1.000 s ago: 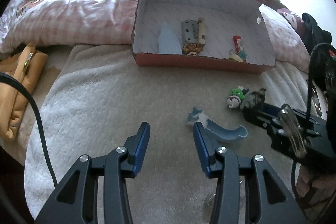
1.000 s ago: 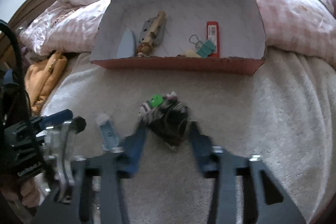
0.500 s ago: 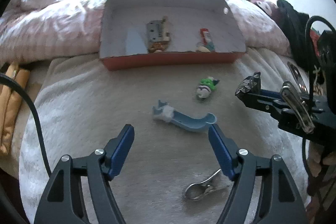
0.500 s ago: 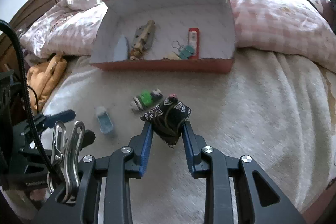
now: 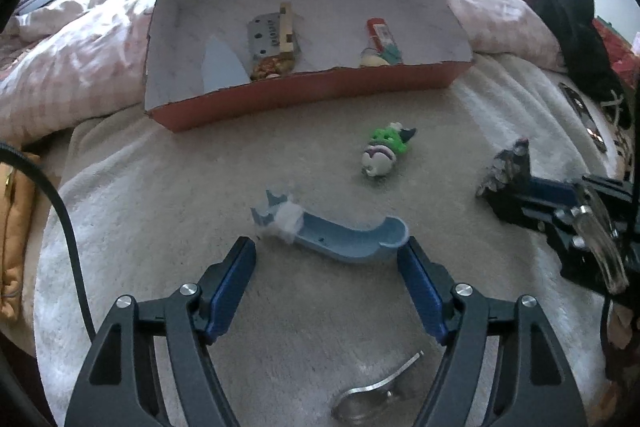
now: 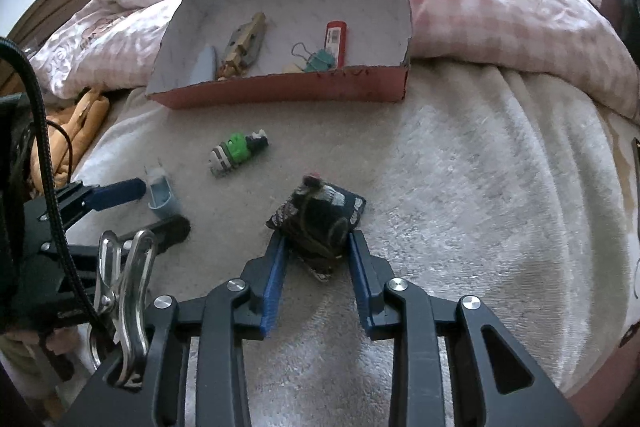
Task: Organize objects
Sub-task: 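Grasp the black pouch with right tool while left tool approaches the blue curved piece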
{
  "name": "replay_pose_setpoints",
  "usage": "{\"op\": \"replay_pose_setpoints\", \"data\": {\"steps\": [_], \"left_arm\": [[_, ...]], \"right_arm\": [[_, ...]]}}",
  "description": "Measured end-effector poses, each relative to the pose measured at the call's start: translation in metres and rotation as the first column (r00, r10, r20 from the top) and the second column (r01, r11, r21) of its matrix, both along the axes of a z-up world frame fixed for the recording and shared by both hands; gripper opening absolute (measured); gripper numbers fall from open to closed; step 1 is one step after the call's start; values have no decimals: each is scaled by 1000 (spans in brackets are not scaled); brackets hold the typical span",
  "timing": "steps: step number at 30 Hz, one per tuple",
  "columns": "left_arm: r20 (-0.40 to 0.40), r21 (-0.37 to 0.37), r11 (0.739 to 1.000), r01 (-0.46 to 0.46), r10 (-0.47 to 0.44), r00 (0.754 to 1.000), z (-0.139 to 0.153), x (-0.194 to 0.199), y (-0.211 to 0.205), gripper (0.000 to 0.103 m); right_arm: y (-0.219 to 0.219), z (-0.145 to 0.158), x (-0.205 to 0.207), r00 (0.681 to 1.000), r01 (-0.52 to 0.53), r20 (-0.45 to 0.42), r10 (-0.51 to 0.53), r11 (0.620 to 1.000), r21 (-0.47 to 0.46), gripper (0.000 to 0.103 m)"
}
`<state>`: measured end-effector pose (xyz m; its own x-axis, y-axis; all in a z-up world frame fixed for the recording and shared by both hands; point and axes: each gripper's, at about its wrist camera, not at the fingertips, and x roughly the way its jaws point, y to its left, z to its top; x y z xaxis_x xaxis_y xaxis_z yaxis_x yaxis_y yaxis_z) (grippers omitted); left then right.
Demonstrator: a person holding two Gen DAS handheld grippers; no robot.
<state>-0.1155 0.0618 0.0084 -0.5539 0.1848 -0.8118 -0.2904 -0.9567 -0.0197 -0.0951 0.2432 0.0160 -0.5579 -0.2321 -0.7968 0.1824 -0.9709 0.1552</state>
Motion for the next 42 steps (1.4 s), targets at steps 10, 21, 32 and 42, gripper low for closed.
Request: {"op": "replay_pose_setpoints", "data": {"steps": [10,21,32,42], "left_arm": [[-25,2,999,-40,40,999,-3,-9,0,74],[-53,23,999,-44,45,998,-1,-10,-2,72],[-61,16,996,-92,93,994,11,2,-19,72],[-63,56,990,-131,135,989,18,11,-40,72]], "right_arm": [[2,-3,2,999,1,-32,-2,1000,-26,32],[1,-4,5,999,0,-47,-1,1000,-31,34],[-7,-4,6,998,-33,-60,32,999,-9,49],[-24,-5,9,996,-47,-69,54,995,91,56]]}}
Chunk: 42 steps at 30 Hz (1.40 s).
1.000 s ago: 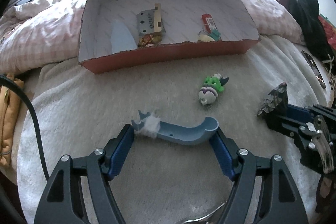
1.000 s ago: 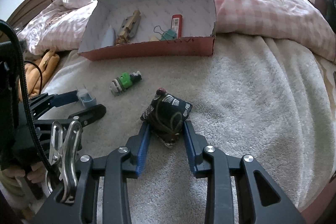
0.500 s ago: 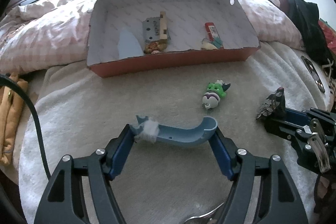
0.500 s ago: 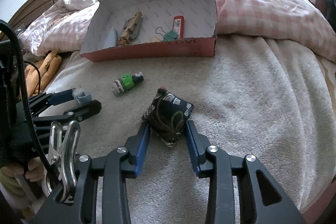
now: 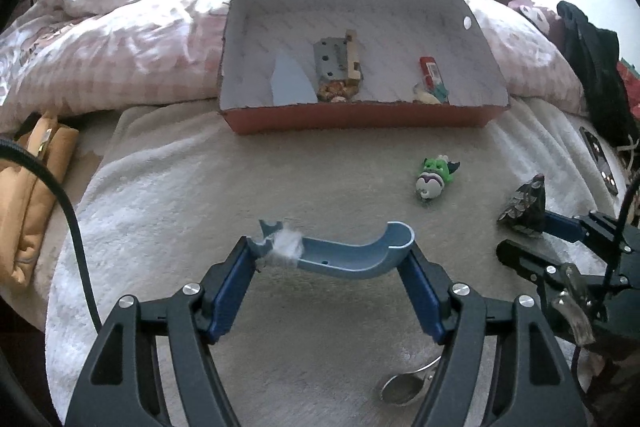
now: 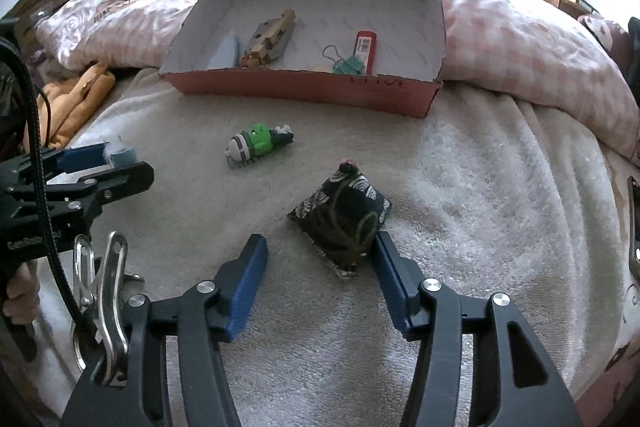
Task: Organize objects
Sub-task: 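Grasp the black pouch with right tool while left tool approaches the blue curved piece, then carry the blue curved piece in left tool while right tool carries the pouch into the box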
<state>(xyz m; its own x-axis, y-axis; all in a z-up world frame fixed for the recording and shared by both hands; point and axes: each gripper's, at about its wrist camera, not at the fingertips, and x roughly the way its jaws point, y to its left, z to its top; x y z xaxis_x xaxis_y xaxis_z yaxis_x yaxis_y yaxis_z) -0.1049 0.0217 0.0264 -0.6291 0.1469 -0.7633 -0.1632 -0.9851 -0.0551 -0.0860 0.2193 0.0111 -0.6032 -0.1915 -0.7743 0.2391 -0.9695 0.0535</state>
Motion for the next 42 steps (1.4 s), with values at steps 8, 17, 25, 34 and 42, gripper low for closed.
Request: {"op": "replay_pose_setpoints", "data": {"steps": [8,17,25,34,42], "left_arm": [[-1,-11,1000,-22,22,1000,8,-3,-8,72],[1,14,1000,-17,17,1000,8,-6,-13,72],[13,23,1000,-15,14,1000,6,-9,-13,72],[11,22,1000,-15,15,1000,9,-13,-12,72],[-17,15,1000,1,-1,1000,24,-23,-7,72]], "right_arm": [[1,10,-5,999,20,28,-20,1000,-11,55],[2,5,-17,998,35,53,-35,999,-4,55],[7,4,-19,998,44,43,-42,999,-29,46],[10,13,-16,999,43,20,-42,997,-58,42],[10,30,-20,999,33,-13,-34,996,-81,42]]}}
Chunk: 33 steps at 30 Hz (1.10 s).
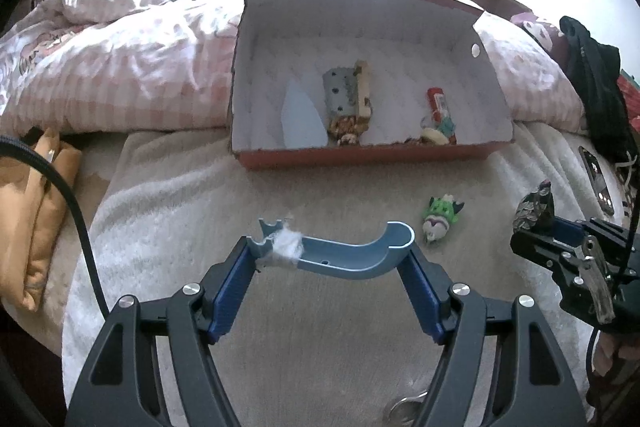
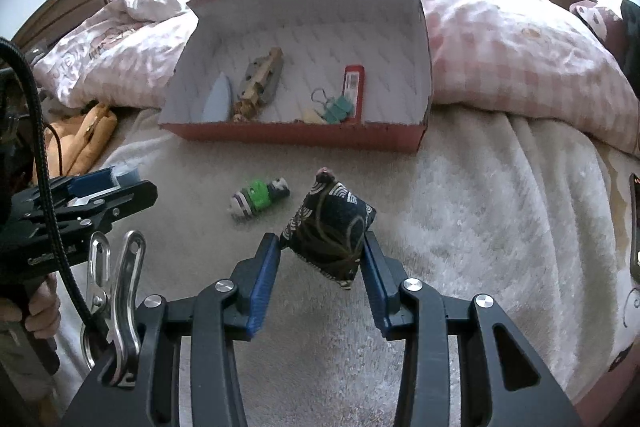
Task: Organize objects
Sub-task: 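Carry the blue curved piece in left tool while right tool carries the pouch into the box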
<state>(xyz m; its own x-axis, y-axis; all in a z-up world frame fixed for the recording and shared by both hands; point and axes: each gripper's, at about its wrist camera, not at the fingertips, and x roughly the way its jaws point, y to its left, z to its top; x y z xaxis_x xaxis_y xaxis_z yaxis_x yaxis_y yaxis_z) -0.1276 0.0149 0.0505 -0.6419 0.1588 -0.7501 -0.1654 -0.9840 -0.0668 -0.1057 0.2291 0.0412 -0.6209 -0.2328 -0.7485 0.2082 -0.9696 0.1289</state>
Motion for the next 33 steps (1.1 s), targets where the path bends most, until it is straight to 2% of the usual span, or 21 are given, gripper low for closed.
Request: {"op": "replay_pose_setpoints", "data": {"steps": [18,33], "left_arm": [[-83,-14,999,36,-37,996,36,-56,20,72],[-55,-38,999,34,-36,998,22,-98,29,72]], "right_arm": [[-8,31,-42,998,-19,-64,18,1000,-19,42],[-19,28,-78,997,-33,-74,31,999,-35,42]]}}
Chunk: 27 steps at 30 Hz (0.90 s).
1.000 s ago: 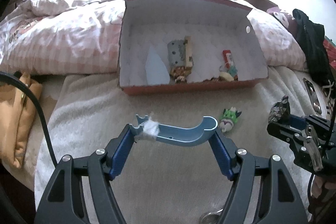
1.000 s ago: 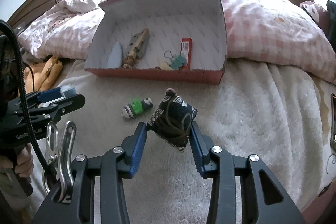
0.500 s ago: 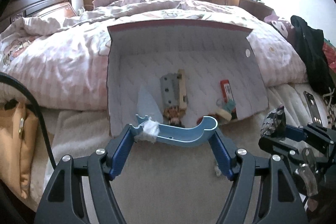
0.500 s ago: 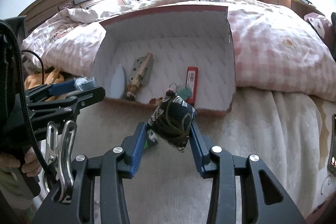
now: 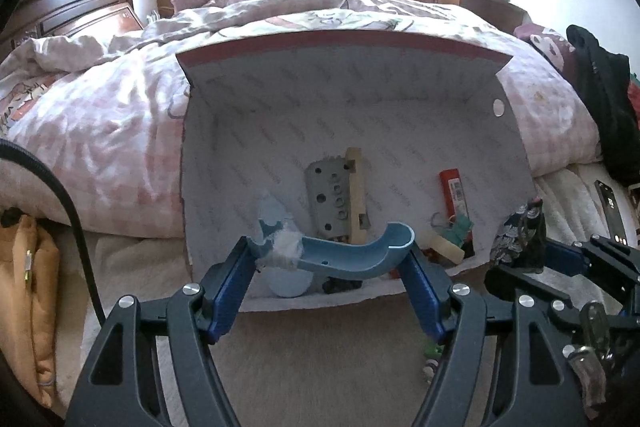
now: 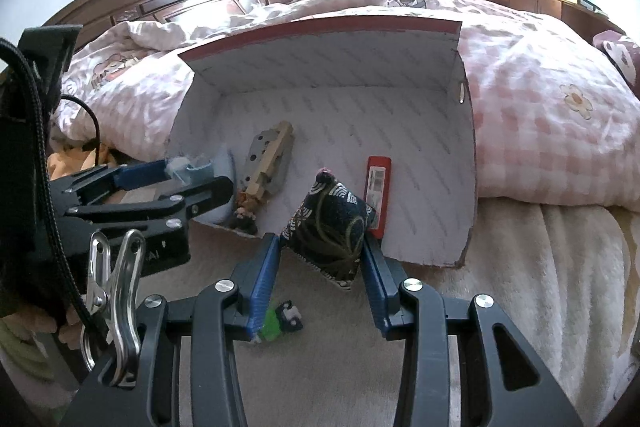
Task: Organize objects
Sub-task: 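Carry the blue curved piece in left tool while right tool carries the pouch into the box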
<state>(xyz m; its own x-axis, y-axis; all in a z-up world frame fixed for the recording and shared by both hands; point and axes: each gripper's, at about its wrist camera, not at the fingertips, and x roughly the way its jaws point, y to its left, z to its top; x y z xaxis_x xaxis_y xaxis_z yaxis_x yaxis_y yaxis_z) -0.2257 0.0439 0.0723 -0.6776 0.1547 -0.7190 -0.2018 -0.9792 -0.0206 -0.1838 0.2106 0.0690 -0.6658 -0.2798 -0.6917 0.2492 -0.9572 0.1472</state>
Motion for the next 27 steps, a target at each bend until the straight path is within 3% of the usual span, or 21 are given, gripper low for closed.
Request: {"op": "replay_pose_setpoints", "data": {"steps": [19,27], "left_arm": [[-8,-38,999,-26,26,1000,-4,-44,3,72],[24,-57,998,-23,24,999,-11,-55,8,72]], "right_arm": [[5,-9,-32,1000,-2,21,2,1000,-3,42],[3,-15,-34,1000,-6,28,6,1000,-11,42]]}}
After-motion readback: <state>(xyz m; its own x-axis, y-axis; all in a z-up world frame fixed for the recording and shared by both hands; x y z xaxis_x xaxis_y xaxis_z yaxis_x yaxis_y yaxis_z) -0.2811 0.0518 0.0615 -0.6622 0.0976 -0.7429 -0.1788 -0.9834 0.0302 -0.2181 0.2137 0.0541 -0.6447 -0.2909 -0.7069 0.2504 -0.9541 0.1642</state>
